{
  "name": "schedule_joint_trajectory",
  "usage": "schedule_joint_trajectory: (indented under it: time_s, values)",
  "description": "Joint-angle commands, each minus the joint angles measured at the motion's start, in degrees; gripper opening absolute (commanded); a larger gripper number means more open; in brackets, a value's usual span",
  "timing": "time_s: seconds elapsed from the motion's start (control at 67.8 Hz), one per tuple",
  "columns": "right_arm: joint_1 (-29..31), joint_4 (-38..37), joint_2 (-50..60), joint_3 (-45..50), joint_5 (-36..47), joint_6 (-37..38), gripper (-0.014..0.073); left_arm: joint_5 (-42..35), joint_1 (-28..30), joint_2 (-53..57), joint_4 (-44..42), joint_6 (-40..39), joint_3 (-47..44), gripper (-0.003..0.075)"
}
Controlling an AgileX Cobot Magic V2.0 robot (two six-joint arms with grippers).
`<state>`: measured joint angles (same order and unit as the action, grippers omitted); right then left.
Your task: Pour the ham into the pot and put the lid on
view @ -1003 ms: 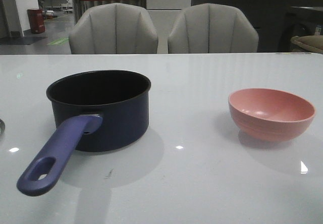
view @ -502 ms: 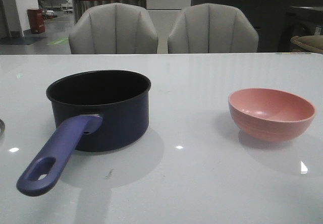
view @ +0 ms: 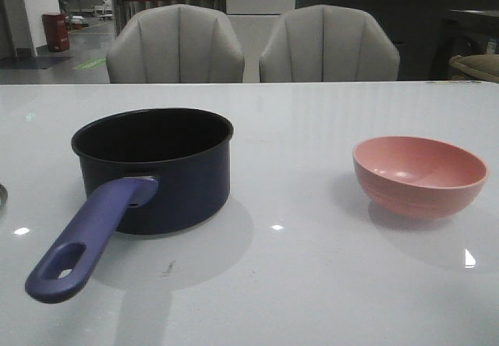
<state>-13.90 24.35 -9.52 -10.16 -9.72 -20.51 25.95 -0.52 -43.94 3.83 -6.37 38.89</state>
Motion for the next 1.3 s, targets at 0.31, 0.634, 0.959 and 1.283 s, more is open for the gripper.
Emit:
schedule_joint_trajectory:
  time_s: [0.31,0.634,0.959,1.283]
  values:
    - [0.00,0.46,-0.52,-1.55,4.23,-0.72,0.0147,10.49,2.84,-24.04,-0.22,-0.66,13.36,0.0631]
    - [0.00,0.46,-0.52,-1.55,4.23,-0.72,0.0147,15.82,6.28,-39.87,-0.48,-1.93,19.54,0.0628]
    - [0.00,0.46,-0.52,-1.55,4.23,-0.72,0.0147,16.54,7.05,-47.22,0.47,-1.93,23.38,0.0628]
    - [0.00,0.46,-0.52,-1.55,4.23,-0.72,0.0147,22.90,7.05,-52.81,0.59,-2.03,30.21,0.0628]
